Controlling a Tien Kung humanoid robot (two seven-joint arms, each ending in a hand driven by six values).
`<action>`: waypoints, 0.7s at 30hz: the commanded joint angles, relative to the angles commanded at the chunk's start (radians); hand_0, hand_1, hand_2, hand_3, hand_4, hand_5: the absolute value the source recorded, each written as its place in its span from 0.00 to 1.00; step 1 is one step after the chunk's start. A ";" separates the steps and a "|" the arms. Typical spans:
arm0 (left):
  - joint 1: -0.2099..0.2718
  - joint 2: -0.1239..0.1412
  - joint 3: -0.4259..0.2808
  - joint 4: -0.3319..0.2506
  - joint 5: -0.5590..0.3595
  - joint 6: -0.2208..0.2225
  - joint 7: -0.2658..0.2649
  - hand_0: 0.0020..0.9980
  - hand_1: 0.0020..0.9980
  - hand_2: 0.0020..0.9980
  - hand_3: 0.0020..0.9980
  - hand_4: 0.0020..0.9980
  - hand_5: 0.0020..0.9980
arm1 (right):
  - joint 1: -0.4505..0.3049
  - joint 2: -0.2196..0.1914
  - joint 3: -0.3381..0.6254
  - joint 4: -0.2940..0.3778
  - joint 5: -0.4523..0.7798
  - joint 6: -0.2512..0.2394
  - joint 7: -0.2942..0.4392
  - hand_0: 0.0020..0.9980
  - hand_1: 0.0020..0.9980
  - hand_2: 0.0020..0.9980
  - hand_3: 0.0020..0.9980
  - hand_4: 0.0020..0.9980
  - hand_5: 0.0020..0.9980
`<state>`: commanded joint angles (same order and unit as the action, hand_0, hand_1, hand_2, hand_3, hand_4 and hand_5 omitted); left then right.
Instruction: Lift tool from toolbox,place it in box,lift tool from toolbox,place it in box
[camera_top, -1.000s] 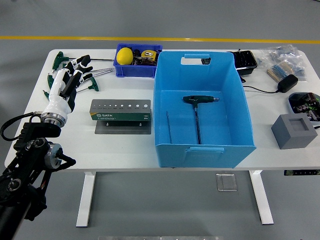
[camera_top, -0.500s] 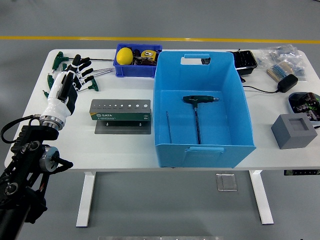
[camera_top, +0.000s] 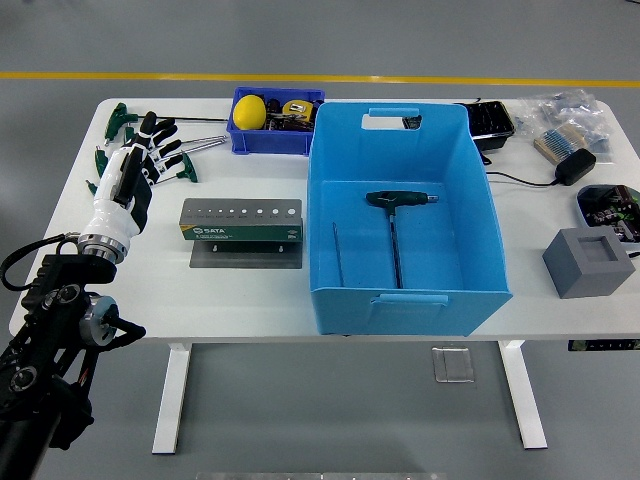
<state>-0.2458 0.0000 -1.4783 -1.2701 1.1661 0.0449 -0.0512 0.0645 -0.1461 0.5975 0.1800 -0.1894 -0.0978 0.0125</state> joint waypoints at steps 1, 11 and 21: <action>0.002 0.000 -0.001 -0.001 -0.001 0.000 -0.001 0.81 0.87 0.90 0.80 1.00 0.87 | 0.000 0.001 0.003 0.000 -0.003 -0.001 -0.001 0.65 0.65 0.77 0.80 1.00 0.98; 0.017 0.000 -0.007 -0.008 -0.003 -0.005 0.001 0.81 0.87 0.90 0.81 1.00 0.91 | -0.004 0.003 0.016 0.000 -0.017 -0.003 -0.002 0.65 0.65 0.77 0.80 1.00 0.98; 0.019 0.000 0.000 -0.009 -0.001 -0.009 0.008 0.81 0.87 0.90 0.81 1.00 0.91 | -0.003 0.004 0.008 0.000 -0.007 -0.003 -0.002 0.65 0.65 0.77 0.80 1.00 0.98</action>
<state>-0.2269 0.0000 -1.4783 -1.2789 1.1655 0.0358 -0.0429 0.0620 -0.1425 0.6054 0.1800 -0.1967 -0.1003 0.0110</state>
